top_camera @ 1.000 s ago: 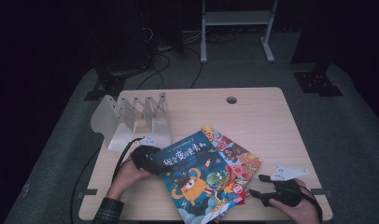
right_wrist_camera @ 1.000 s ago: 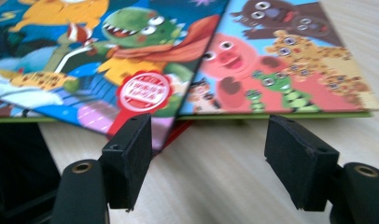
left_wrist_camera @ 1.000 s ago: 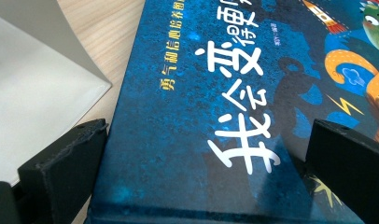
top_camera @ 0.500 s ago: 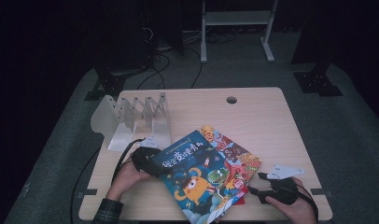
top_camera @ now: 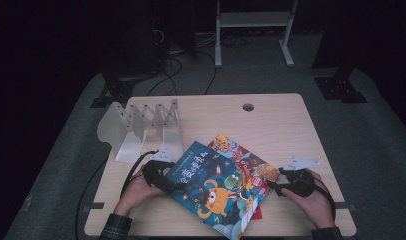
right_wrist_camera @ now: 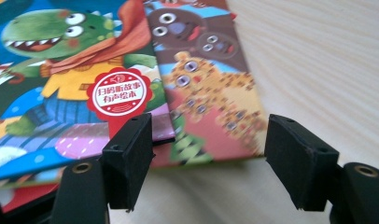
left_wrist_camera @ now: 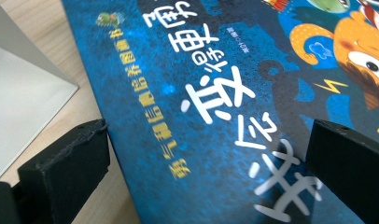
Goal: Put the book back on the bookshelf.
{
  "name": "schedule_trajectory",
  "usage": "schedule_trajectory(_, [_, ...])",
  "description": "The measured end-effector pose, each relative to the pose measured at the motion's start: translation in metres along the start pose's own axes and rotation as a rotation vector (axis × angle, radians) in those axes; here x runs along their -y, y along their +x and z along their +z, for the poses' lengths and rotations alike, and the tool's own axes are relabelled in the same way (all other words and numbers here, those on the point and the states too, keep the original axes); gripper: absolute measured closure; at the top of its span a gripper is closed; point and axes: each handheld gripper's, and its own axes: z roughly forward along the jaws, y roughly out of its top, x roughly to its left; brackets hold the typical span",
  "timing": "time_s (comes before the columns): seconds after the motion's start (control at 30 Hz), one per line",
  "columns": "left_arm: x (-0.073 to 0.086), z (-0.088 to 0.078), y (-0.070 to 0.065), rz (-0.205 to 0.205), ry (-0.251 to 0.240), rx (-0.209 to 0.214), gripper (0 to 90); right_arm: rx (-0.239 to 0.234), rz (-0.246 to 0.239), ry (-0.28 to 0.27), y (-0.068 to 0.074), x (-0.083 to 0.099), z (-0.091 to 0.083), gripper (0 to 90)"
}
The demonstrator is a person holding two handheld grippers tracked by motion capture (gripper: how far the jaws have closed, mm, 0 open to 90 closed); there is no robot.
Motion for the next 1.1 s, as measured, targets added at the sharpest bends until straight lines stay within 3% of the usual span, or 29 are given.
schedule_trajectory(0.57, [0.002, -0.005, -0.011, 0.04, 0.022, -0.007, 0.0, 0.077, 0.038, 0.026, -0.033, -0.038, 0.037, 33.4])
schedule_trajectory(0.8, [0.003, -0.005, -0.015, 0.045, 0.028, 0.0, 0.0, 0.085, 0.06, 0.029, -0.045, -0.048, 0.049, 35.1])
schedule_trajectory(1.1, [0.002, -0.005, -0.016, 0.045, 0.033, -0.01, 0.0, 0.063, 0.085, 0.015, -0.04, -0.044, 0.044, 36.2])
